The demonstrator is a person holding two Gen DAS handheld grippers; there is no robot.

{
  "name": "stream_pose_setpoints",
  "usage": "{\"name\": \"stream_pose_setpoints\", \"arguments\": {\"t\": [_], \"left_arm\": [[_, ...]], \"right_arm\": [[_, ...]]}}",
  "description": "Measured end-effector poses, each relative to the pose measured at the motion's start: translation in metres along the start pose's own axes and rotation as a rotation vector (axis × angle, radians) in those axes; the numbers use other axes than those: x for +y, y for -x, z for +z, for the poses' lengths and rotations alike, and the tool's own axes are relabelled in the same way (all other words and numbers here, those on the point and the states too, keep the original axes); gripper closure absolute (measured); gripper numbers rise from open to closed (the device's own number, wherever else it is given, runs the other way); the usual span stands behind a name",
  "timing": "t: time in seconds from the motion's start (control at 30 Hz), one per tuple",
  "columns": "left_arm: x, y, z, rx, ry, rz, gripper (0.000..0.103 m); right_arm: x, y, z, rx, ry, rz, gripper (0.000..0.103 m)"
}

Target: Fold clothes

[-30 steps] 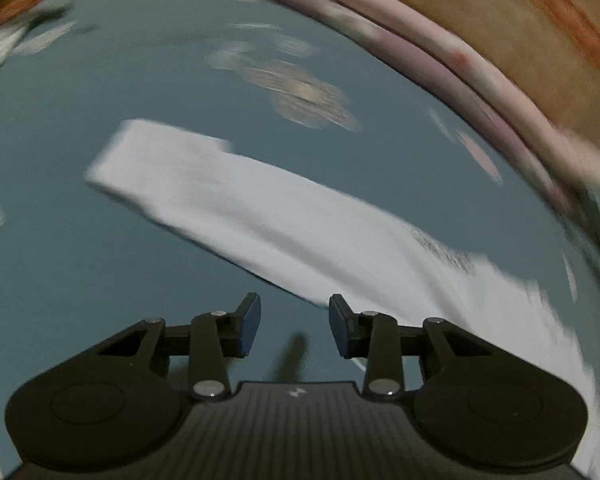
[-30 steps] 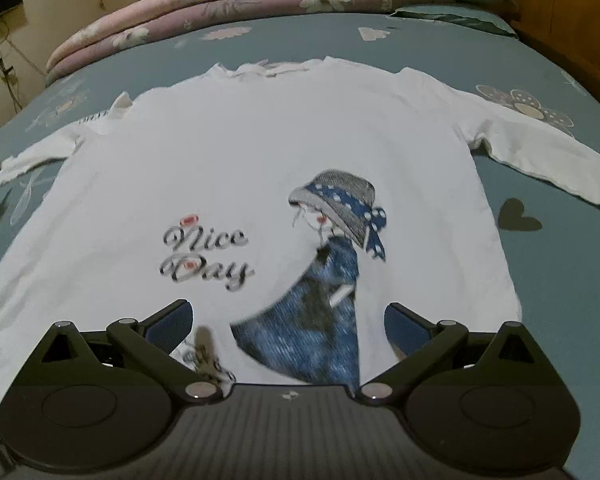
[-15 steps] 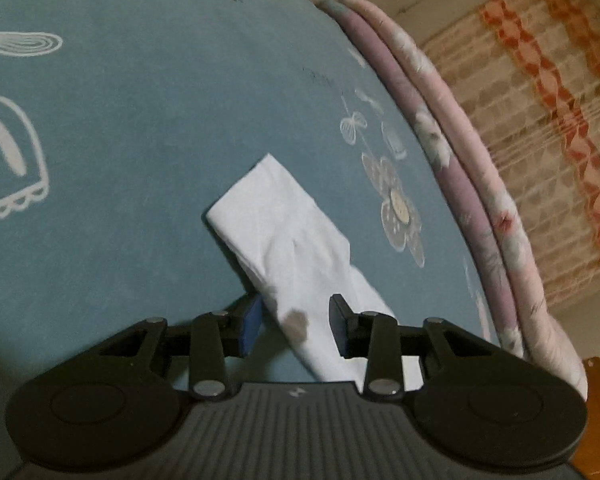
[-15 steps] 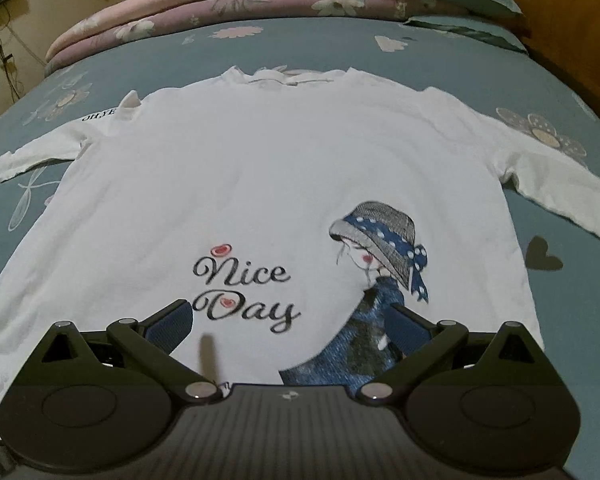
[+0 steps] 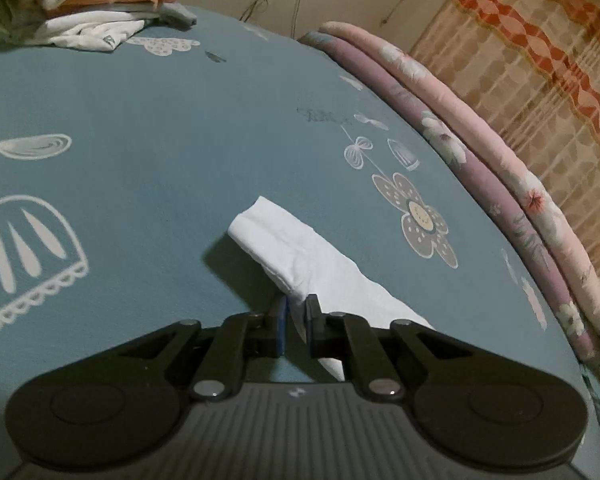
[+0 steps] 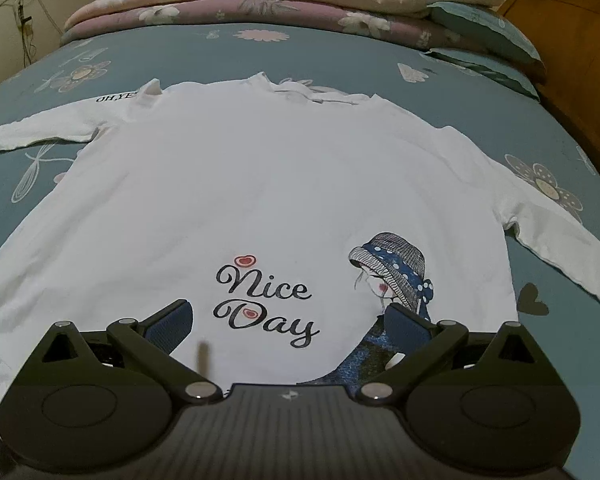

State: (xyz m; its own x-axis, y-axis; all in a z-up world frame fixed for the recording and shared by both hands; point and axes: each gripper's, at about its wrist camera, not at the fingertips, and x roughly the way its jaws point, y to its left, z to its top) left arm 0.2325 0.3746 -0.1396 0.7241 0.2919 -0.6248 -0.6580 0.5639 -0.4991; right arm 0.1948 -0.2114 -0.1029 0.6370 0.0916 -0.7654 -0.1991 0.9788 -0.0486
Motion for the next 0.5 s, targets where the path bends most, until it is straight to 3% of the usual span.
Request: {"name": "stream_pose_setpoints", "arguments": {"t": [0.4,0.5], "left_arm": [[0.0036,-0.0007,0.0061,0.014,-0.029,0.025,0.095],[0.0067,0.0010,0.0051,0.030,-0.030,0.069,0.090]], "right_arm": [[-0.0026,0.0049,-0.0016,-0.002,-0.016,-0.012,0.000],[-0.0041,0.0052,-0.0031,0.000,-0.029,-0.006,0.000]]}}
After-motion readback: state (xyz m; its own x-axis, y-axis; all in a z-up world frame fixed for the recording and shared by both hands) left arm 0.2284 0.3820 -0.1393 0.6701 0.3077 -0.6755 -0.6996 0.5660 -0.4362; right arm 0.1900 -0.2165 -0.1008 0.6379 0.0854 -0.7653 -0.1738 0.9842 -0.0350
